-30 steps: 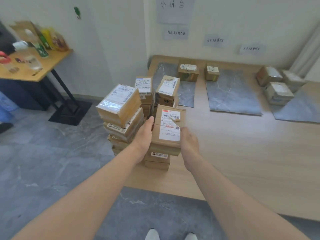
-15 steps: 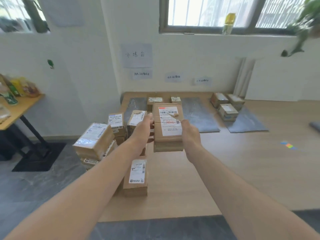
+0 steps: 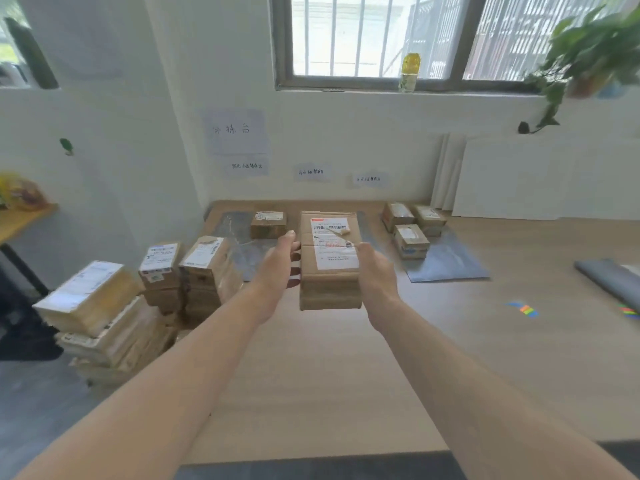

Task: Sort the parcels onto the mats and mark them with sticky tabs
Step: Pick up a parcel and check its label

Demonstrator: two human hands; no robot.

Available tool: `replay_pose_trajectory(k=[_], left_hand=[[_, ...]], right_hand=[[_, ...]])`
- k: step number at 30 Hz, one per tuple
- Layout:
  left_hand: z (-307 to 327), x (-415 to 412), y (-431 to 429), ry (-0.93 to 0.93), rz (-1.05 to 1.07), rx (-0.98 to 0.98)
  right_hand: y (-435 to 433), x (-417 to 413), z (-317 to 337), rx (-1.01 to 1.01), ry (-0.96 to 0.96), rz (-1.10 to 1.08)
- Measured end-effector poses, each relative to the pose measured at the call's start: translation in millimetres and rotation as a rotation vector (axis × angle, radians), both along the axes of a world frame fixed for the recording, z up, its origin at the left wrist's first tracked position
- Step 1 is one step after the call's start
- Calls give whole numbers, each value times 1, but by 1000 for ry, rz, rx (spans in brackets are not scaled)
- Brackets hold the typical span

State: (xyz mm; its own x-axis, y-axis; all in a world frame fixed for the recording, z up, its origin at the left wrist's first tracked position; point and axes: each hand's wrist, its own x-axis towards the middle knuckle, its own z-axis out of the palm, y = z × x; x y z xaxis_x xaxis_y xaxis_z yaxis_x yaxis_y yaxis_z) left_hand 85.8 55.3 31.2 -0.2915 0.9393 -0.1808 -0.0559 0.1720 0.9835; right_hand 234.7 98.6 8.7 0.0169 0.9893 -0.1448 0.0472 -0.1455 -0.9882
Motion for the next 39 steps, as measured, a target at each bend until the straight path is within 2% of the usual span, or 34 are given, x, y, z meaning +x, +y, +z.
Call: replay_pose_trajectory(k=[11, 28, 39], left_hand=[[-28, 116, 56, -40, 37, -85], [-139, 133, 166, -45, -102, -304], [-238, 155, 184, -128, 11, -477]], right_hand=[[59, 118, -34, -20, -38, 61], [145, 150, -142, -216, -98, -33], [174, 172, -234, -392, -151, 15]])
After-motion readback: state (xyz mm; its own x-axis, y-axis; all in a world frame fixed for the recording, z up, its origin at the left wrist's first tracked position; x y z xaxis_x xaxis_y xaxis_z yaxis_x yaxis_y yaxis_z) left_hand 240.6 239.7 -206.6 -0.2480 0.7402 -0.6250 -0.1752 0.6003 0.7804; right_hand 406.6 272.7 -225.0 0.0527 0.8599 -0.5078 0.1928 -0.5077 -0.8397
